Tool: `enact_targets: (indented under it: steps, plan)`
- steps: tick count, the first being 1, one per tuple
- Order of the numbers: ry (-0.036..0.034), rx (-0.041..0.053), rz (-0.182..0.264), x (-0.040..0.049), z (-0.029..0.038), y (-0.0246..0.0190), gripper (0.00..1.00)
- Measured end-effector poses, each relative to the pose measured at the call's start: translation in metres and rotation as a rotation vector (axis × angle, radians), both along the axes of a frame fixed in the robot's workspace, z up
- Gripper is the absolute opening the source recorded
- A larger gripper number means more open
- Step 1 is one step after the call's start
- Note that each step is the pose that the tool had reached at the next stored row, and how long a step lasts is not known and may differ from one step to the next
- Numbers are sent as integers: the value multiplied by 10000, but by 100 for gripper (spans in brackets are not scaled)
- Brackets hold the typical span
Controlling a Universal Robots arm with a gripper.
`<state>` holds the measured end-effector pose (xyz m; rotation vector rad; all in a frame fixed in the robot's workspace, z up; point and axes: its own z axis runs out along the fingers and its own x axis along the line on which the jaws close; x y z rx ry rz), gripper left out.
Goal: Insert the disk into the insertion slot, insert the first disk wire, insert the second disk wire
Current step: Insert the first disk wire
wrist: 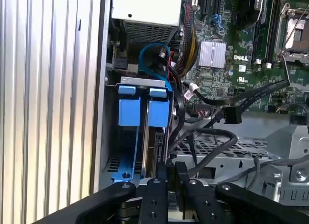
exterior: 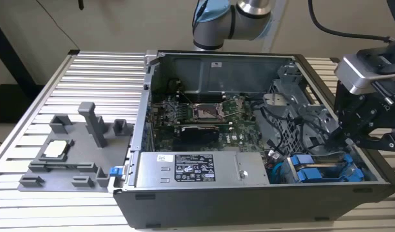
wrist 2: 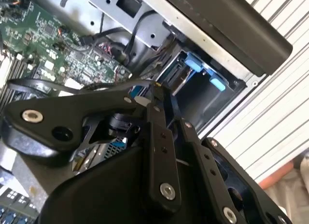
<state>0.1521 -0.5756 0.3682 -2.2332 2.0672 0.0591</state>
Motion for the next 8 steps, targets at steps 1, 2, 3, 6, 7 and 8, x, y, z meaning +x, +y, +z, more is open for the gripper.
enact_targets:
  steps: [1, 2, 3, 6, 7, 8]
  plan:
    - [-35, -2, -2, 0, -13, -2, 19]
    - [-46, -5, -3, 1, -25, -9, 19]
    - [-46, -6, -3, 1, -36, -19, 19]
    - [-47, -67, -6, 4, -64, -21, 19]
    - [-47, -92, -5, 7, -70, -21, 19]
    - [-47, -120, -5, 7, -78, -21, 19]
